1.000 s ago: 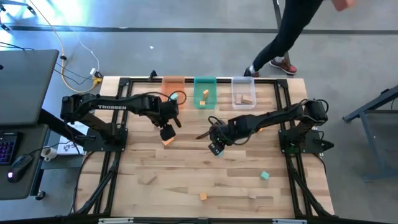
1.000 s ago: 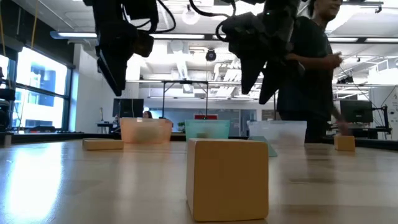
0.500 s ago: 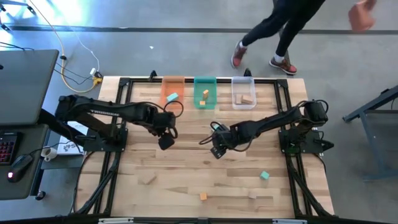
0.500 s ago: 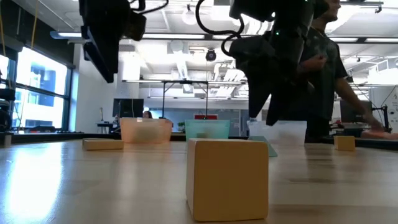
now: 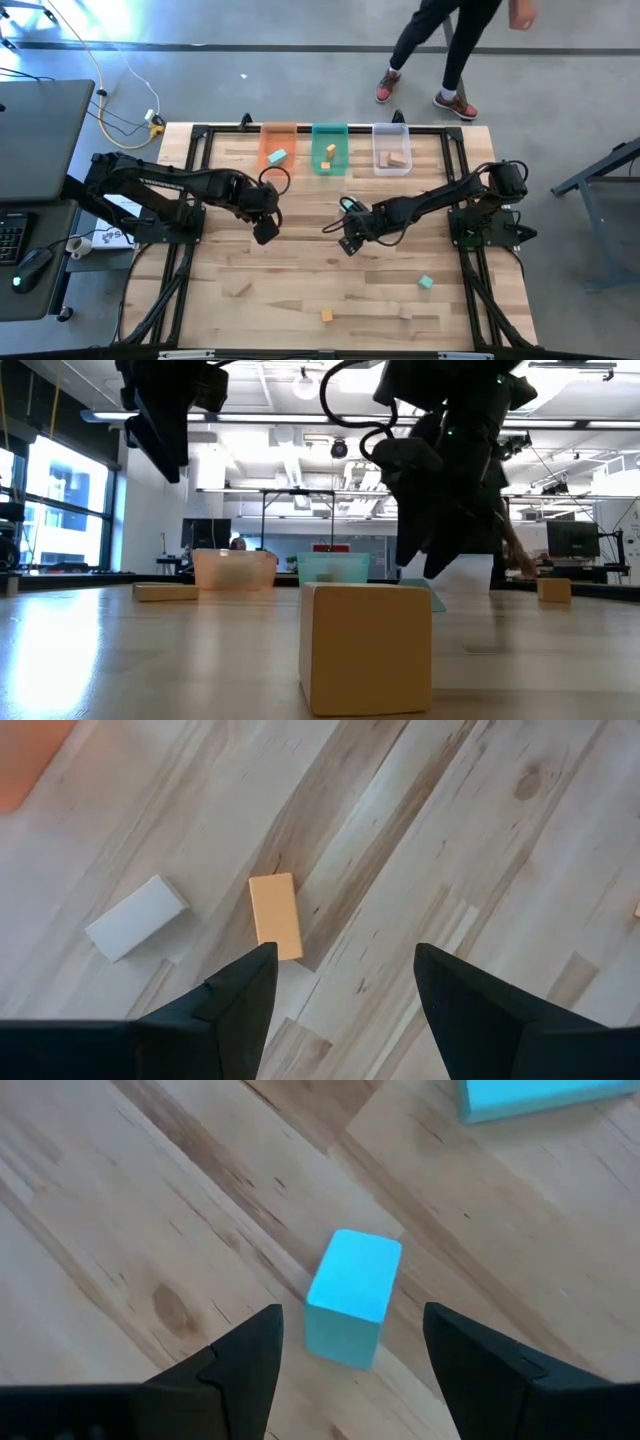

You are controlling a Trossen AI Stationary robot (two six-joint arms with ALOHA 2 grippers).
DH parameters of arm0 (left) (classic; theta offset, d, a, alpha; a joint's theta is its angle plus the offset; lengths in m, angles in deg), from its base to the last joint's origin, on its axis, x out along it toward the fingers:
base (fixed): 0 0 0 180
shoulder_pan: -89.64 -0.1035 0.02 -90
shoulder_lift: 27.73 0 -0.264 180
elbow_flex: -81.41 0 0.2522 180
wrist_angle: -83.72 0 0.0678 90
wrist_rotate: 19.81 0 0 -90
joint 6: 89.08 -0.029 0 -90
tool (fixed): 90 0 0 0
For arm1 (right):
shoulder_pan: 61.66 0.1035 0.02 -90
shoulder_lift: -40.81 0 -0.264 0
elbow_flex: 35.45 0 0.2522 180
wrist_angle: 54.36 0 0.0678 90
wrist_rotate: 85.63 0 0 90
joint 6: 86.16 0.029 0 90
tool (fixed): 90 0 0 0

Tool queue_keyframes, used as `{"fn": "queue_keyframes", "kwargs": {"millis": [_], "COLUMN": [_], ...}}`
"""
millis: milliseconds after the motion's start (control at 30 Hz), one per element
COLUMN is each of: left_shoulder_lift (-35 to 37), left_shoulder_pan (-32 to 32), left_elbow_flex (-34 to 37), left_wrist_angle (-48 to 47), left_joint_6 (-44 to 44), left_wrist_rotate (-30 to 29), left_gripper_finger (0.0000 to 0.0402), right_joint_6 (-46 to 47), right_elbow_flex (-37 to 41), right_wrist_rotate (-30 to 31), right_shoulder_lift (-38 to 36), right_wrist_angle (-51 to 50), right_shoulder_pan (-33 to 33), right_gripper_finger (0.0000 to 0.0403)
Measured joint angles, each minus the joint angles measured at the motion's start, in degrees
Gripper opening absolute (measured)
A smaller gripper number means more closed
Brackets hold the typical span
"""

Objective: Sort & place blocks by color
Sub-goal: Put the light blue block into the orange bin

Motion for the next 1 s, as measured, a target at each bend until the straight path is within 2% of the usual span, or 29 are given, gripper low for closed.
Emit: {"fn": "queue_keyframes", "kwargs": {"millis": [200,500,633,800,1000], "left_shoulder_lift": [0.00,-0.02,-0.04,-0.04,-0.04], "left_shoulder_pan": [0.09,0.09,0.09,0.04,-1.54], "left_elbow_flex": [0.00,0.00,0.00,0.00,0.00], "left_wrist_angle": [0.04,0.15,0.14,0.14,0.15], "left_joint_6": [0.40,0.40,0.38,-0.92,-3.27], "left_wrist_rotate": [-0.18,-0.18,-0.23,-1.45,-1.67], "left_gripper_finger": [0.0222,0.0222,0.0222,0.0222,0.0222], "right_joint_6": [-1.04,-0.78,-0.26,-0.89,-3.88], "right_elbow_flex": [-0.02,-0.09,-0.13,-0.24,-0.96], "right_wrist_rotate": [0.58,-2.06,-2.06,-2.15,-3.43], "right_shoulder_lift": [1.06,5.74,5.84,5.77,5.93], "right_wrist_angle": [0.63,2.30,1.88,1.66,1.35], "right_shoulder_pan": [0.00,-0.04,-0.05,-0.11,-0.20], "right_gripper_finger": [0.0229,0.0226,0.0189,0.0098,0.0097]}}
